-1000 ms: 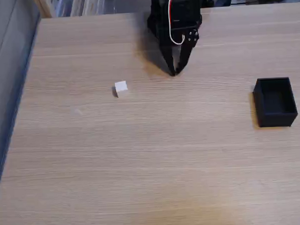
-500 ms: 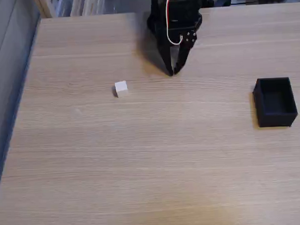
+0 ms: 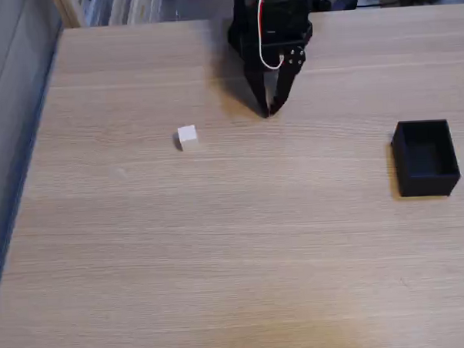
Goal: Pick a white block and place it in the black box.
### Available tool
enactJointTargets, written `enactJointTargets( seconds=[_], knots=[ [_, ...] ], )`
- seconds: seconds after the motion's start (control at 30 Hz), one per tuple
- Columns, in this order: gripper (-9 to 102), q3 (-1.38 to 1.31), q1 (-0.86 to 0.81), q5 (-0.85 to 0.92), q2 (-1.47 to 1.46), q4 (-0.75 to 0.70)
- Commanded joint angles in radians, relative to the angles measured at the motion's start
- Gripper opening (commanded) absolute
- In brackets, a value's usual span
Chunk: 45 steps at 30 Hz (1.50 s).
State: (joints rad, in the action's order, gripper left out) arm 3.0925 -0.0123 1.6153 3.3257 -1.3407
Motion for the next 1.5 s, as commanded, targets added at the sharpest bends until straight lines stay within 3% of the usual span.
enactJointTargets(
  seconds=[0.0,0.17,0.5,0.8,1.1,1.47],
  knots=[
    [0,0.012,-0.009,0.032,0.006,-0.002],
    [0,-0.037,-0.044,0.124,0.002,0.003],
    [0,-0.308,-0.025,0.052,-0.313,0.052],
    [2,-0.428,-0.224,0.094,-0.586,0.239],
    [9,-0.52,-0.485,0.279,-0.802,0.305],
    [22,-0.577,-0.63,0.417,-0.907,0.354]
  ],
)
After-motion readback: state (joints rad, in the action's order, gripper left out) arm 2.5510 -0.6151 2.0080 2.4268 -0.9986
